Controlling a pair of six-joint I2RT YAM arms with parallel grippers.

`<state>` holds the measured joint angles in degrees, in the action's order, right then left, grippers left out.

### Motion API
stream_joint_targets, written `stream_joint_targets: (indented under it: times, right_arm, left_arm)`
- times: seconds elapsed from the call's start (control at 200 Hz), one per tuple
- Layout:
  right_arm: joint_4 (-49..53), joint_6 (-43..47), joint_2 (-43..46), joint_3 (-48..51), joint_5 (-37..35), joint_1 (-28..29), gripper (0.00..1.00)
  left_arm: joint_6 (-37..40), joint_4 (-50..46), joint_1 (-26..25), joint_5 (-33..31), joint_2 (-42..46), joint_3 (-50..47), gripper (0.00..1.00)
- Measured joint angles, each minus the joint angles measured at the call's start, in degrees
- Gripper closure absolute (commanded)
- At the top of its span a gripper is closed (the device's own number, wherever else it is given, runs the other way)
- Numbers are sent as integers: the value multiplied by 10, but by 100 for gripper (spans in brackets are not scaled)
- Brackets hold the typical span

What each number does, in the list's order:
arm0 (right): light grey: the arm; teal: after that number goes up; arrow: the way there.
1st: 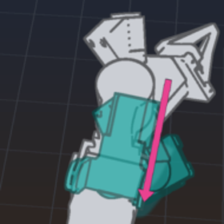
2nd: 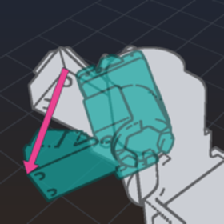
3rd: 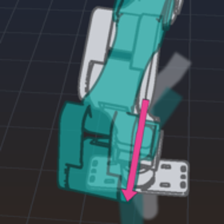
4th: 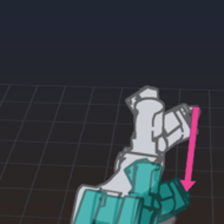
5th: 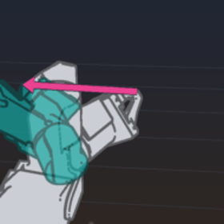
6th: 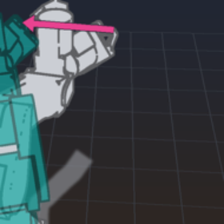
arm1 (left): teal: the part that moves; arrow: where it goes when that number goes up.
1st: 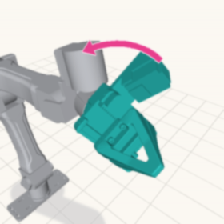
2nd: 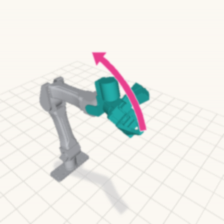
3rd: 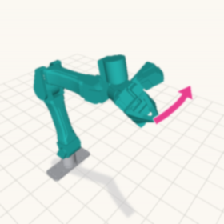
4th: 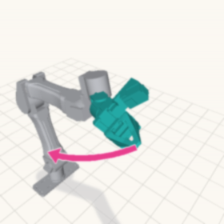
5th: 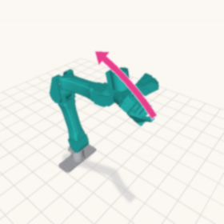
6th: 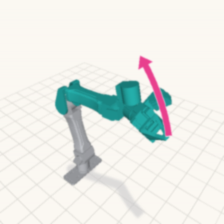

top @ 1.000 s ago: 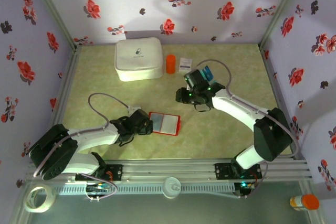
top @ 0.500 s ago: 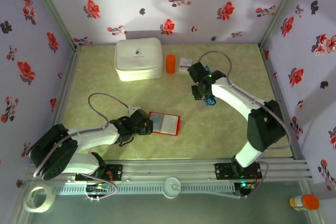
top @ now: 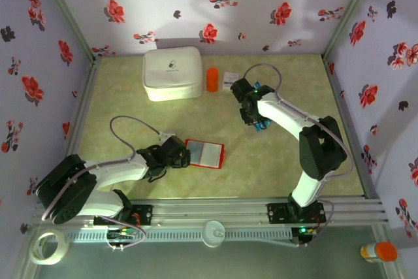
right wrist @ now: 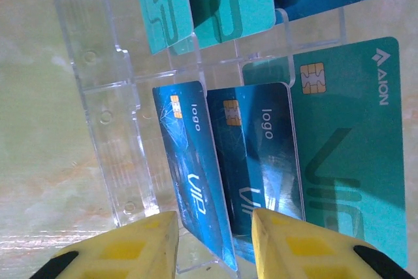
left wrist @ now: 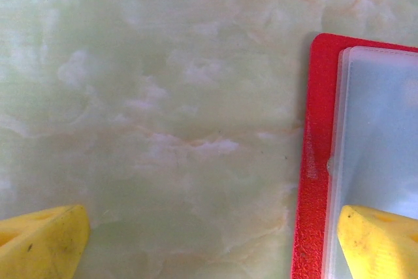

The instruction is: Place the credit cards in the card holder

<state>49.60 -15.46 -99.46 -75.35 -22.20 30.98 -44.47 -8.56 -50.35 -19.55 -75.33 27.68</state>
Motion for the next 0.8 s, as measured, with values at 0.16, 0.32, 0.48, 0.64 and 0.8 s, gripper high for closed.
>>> stream_joint_targets:
  times: [0.16, 0.32, 0.48, 0.64, 0.8]
  right_arm:
    - [-1, 1, -13, 0, 2, -10, 67]
    - [-4, 1, -25, 0, 18, -17, 70]
    - [-11, 0, -25, 0, 40, -18, 76]
    - [-18, 0, -25, 0, 55, -23, 84]
    - [-20, 1, -24, 0, 73, -31, 97]
  left_arm:
    - [0, 0, 0, 0, 0, 0, 2]
    - [0, 0, 0, 0, 0, 0, 2]
    - [0, 0, 0, 0, 0, 0, 2]
    - [0, 0, 0, 0, 0, 0, 2]
    - [0, 0, 0, 0, 0, 0, 2]
